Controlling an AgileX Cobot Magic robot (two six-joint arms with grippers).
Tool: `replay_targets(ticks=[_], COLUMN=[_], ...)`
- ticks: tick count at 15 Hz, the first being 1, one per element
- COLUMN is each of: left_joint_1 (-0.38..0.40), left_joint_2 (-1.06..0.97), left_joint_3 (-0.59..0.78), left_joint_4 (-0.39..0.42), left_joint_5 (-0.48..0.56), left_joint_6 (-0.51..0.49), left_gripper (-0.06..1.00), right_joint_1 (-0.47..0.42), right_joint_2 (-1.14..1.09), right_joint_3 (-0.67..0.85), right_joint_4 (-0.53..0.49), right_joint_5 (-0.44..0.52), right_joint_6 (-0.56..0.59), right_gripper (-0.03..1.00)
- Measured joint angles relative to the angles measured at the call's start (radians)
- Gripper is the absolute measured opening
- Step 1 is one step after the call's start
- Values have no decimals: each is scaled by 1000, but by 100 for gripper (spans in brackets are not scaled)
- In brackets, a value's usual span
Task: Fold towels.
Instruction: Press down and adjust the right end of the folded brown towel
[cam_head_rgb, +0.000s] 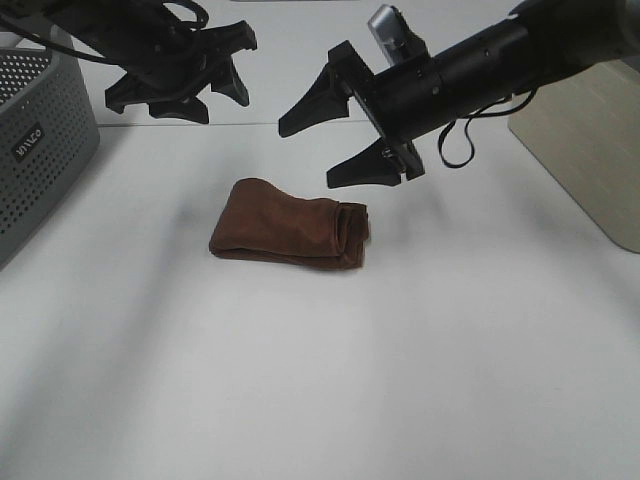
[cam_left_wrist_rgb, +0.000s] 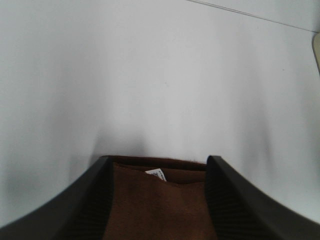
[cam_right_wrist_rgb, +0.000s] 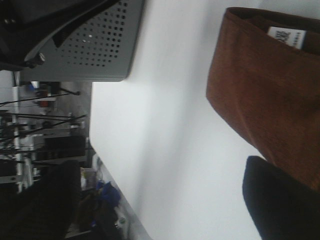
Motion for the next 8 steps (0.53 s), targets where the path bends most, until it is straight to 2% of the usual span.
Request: replay_targets(ticks=[2, 3, 5, 8], left_joint_1=[10, 10, 10, 10], left_joint_2=[0, 0, 0, 0], left_joint_3=[0, 0, 0, 0], left_joint_4=[0, 0, 0, 8], left_joint_5=[15, 17, 18, 18], left_joint_6=[0, 0, 0, 0], left_gripper=[53, 53, 53, 53], right_joint_1=[0, 0, 0, 0], right_joint_2=[82, 116, 171, 198], right_joint_3=[0, 0, 0, 0], right_joint_4=[137, 166, 167, 70], right_joint_5=[41, 44, 42, -31], right_joint_6=[-104, -137, -169, -161], right_gripper=[82, 82, 82, 82])
